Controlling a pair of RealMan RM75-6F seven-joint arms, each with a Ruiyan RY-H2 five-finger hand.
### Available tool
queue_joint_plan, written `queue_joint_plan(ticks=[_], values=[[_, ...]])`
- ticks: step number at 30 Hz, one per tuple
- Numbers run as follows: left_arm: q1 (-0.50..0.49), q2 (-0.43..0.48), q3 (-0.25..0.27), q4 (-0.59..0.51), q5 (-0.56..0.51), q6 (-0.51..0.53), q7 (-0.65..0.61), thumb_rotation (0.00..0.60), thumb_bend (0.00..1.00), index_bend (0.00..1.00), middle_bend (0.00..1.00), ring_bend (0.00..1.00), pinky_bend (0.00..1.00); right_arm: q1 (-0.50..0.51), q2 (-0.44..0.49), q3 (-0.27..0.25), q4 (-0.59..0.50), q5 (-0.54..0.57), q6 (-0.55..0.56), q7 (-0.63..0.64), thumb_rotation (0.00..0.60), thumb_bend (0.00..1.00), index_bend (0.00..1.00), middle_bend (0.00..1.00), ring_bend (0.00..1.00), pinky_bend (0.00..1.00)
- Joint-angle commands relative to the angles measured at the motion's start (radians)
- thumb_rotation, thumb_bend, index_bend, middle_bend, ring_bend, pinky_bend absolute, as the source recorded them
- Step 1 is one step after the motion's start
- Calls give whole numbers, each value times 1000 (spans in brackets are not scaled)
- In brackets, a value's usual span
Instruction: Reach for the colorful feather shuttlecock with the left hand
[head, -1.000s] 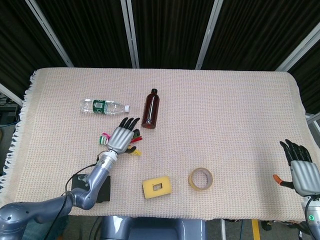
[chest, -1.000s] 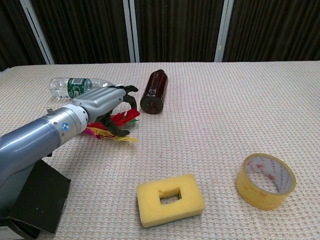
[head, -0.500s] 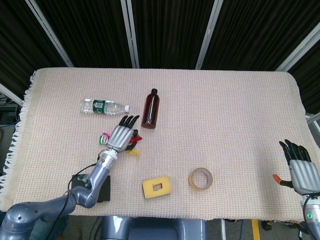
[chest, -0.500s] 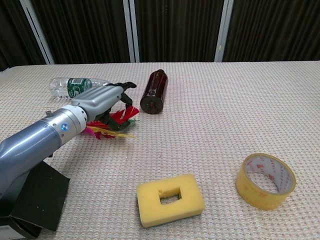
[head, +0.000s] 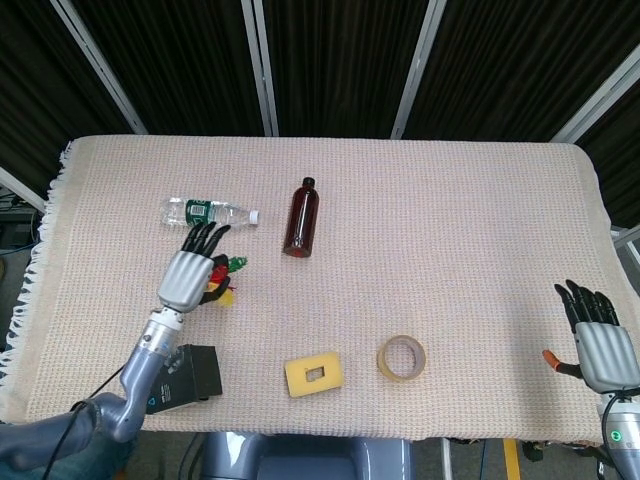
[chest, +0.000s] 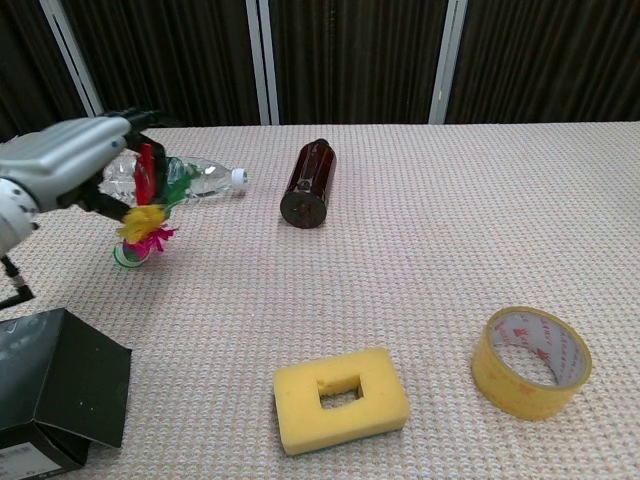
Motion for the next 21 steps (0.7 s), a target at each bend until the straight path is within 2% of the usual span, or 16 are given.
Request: queue_joint_plan(ticks=[1, 3, 4, 8, 10, 14, 18, 21], values=[[74, 94, 41, -83, 41, 84, 22, 600, 538, 876, 69, 0, 0, 1, -2, -1, -3, 0, -1, -6, 600, 150, 0, 0, 0, 0], [108, 134, 59, -111, 55, 121, 25, 600, 519, 840, 64, 0, 0, 2, -3, -2, -7, -2, -2, -13, 600, 150, 0, 0, 0, 0], [122, 151, 70, -120, 57, 129, 29, 600, 495, 785, 54, 0, 0, 2, -4, -4, -8, -4, -3, -14, 600, 150, 0, 0, 0, 0], [176, 236, 117, -183, 27, 111, 68, 600, 335, 482, 2, 0, 0, 6, -6, -7, -12, -5, -11, -24, 600, 150, 0, 0, 0, 0], [195, 254, 121, -194, 20, 114, 47, 600, 317, 439, 0, 0, 0, 7, -8, -8, -15, -2, -15, -29, 600, 150, 0, 0, 0, 0], [222, 263, 123, -175, 15, 121, 9, 600, 317, 457, 0, 0, 0, 8, -11, -8, -18, -3, -12, -41, 600, 150, 0, 0, 0, 0], [255, 283, 123, -170, 42, 174, -21, 600, 319, 463, 0, 0, 0, 8, -15, -7, -17, 5, -15, -50, 600, 151, 0, 0, 0, 0], [285, 311, 129, -183, 69, 222, -28, 600, 299, 319, 0, 0, 0, 14, -19, -7, -12, 17, -30, -58, 600, 150, 0, 0, 0, 0]])
